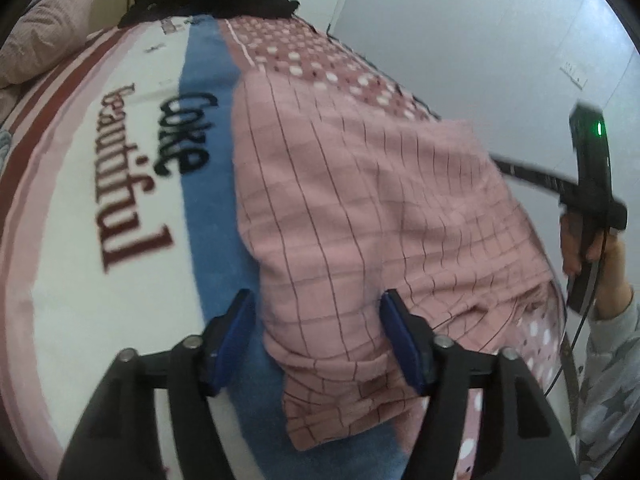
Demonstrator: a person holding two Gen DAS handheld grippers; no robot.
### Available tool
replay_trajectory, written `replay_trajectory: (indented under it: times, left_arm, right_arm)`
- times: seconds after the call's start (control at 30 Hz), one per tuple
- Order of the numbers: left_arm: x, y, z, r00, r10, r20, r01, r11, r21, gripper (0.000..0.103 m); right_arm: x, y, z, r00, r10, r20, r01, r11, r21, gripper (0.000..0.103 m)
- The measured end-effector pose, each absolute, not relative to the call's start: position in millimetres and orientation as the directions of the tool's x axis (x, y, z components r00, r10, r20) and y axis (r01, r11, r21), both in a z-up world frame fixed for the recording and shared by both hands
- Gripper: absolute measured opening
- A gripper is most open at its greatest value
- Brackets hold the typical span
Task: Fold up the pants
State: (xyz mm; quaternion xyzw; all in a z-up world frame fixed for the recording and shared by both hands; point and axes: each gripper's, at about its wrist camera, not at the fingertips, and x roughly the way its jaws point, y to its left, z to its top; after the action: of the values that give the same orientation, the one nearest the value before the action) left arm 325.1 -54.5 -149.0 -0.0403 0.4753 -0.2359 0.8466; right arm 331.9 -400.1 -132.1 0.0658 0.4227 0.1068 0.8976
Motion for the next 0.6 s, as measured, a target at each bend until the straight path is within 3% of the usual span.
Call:
replay_trajectory:
  times: [0.03,0.07,0.13,0.27,0.43,0.6]
  left_arm:
    - [328,-51,-145,0.454,-0.439,-0.776,0.352,0.888,-0.297,0.074]
    - [332,-47,-141,0.467,-0.446,-0.764,0.338,0.888,-0.311,0.08]
    - [343,-41,-138,0.461,-0.481,-0.746,0.313,0.875,-0.37,0.081]
    - [368,-47,-152,0.413,-0.497,-0.763,0.259,0.867,-0.425,0.081]
    - [378,-58,-171,0.352,-0.523,-0.776,0.247,0.852,-0.463,0.081]
    - [376,-66,-171,0.335,-0.546,-0.768,0.259,0.837,-0.482,0.07]
  right_arm:
    - [329,-403,-132,0.611,0.271,-0.744,-0.141,0.962,0.235,0.018]
    - [324,-405,-131,0.606,0.296,-0.738,-0.145,0.954,0.263,0.043]
    - [317,-411,-129,0.61,0.356,-0.708,-0.155,0.93,0.335,0.073]
    - [317,-407,-142,0.523,0.496,-0.693,-0.177,0.859,0.481,0.081]
    - [315,-390,-164,0.448,0.478,-0.755,-0.189,0.876,0.443,0.084]
    - [306,-411,-153,0.525,0.494,-0.693,-0.143,0.854,0.501,0.084]
